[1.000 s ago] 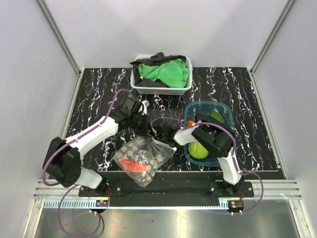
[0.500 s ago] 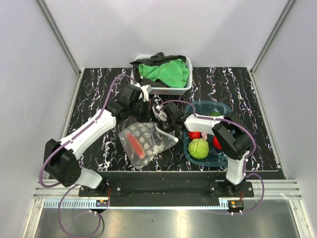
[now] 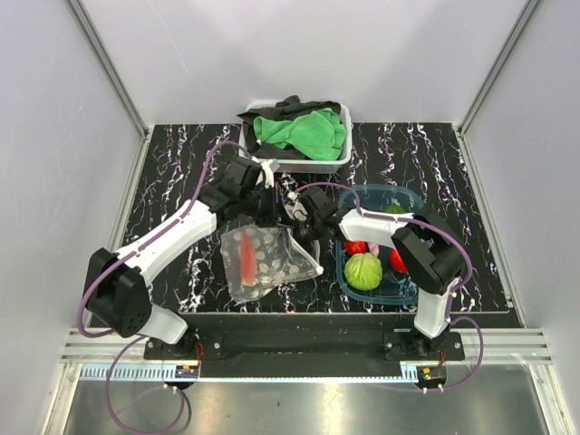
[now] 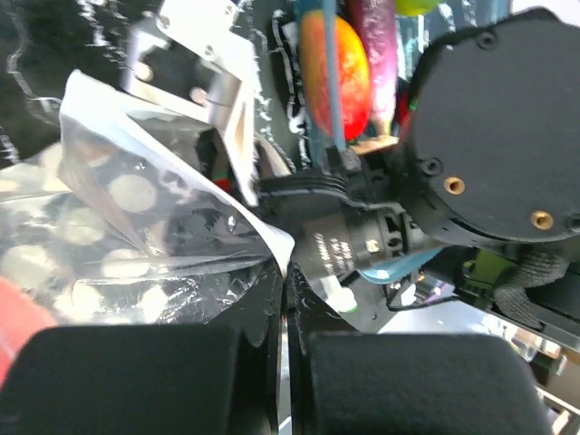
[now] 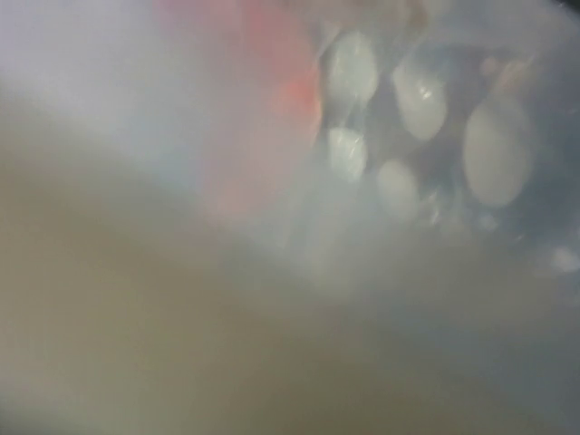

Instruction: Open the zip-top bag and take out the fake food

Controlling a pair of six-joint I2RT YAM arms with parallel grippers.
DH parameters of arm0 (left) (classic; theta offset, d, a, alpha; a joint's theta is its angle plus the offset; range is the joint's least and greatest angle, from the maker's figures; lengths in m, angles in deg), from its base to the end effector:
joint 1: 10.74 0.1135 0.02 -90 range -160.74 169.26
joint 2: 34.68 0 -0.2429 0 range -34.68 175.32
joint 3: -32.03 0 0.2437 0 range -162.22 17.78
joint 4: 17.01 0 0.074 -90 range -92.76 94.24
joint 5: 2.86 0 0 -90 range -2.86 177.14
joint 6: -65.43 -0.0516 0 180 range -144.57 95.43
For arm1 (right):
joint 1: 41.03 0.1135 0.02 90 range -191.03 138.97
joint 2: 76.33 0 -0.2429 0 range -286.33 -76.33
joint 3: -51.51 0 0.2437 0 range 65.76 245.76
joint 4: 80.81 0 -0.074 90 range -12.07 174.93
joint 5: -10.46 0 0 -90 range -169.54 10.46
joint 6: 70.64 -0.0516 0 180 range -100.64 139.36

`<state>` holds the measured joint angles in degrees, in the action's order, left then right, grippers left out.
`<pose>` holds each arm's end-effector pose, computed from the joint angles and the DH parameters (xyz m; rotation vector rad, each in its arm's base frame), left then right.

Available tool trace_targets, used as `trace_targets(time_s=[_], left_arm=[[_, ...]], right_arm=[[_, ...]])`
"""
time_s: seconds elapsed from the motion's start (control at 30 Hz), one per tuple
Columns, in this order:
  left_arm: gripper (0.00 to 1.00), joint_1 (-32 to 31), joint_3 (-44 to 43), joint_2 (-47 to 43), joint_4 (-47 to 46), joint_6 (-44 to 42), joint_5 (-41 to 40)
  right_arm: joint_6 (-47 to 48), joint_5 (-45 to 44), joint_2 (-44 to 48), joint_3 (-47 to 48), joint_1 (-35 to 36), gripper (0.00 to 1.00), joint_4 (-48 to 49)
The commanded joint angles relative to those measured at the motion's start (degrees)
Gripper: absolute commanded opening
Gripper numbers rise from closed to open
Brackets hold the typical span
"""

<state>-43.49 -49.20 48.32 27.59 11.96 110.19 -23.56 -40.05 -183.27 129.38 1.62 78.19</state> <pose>0.2564 -0.1889 0.2591 0.1240 2.5564 -1.0083 0.2549 0.2794 0.1402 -0.3513 2.7449 1.4000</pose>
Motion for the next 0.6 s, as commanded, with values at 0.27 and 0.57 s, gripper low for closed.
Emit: trace_targets(time_s=[0.27, 0.57], left_arm=[[0.0, -0.5, -5.7, 2.3, -15.6, 6.8, 12.7], [0.0, 3.7, 7.6, -6.9, -16.5, 2.1, 10.8]], right_arm=[[3.8, -17.9, 8.0, 10.3, 0.2, 0.63, -18.6], [3.9, -24.0, 9.9, 14.0, 0.8, 0.65, -28.0]])
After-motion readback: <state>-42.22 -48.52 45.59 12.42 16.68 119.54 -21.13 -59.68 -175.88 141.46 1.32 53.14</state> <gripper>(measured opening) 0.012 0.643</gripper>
